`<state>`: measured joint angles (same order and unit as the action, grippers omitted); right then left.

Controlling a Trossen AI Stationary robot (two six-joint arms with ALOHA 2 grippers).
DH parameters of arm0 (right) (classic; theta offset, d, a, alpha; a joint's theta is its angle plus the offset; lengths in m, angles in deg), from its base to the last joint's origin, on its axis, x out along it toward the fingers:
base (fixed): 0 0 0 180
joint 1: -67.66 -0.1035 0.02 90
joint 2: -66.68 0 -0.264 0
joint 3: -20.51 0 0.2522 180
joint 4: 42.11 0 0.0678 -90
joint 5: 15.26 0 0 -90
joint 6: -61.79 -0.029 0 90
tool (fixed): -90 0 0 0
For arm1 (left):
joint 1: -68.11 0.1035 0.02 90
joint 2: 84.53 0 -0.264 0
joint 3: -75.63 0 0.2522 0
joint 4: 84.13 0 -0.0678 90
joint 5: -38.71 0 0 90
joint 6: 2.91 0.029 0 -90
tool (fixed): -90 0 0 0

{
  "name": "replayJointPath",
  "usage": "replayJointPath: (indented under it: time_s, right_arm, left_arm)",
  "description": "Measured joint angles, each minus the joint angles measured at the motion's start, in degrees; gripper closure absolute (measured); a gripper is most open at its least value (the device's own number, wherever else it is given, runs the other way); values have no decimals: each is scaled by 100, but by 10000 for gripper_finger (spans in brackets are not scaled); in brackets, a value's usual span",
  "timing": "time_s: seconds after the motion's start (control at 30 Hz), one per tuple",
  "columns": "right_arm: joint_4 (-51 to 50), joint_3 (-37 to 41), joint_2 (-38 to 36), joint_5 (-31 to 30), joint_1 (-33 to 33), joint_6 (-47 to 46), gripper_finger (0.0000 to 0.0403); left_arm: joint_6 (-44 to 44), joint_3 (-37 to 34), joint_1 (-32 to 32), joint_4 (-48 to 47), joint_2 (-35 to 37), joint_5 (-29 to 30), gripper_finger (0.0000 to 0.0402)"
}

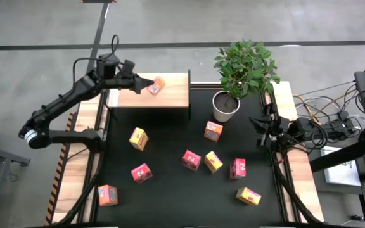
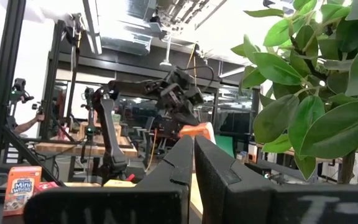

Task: Stack cereal on shelf
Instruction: Put the top center orange cereal box on the shelf

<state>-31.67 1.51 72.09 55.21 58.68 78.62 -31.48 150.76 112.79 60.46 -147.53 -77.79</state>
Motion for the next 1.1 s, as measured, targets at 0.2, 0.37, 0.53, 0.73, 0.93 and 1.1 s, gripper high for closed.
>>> replayJointPath:
  time_s: [0.2,0.37,0.53,0.73,0.93,1.1]
  right_arm:
    - [5,0,0,0,1,-49,394]
    - [10,0,0,0,-1,-81,394]
    - [10,0,0,0,1,-129,394]
    - [10,0,0,0,0,-136,394]
    - [10,0,0,2,-1,-193,394]
    - [10,0,0,2,0,-195,394]
  left_arm:
    - [-245,-1,44,-46,-263,19,401]
    - [-219,-2,93,103,-498,20,401]
    - [-213,2,161,166,-651,-145,401]
    - [-237,4,202,208,-693,-168,401]
    - [-259,4,338,178,-673,-164,390]
    - [-236,4,455,165,-673,-159,369]
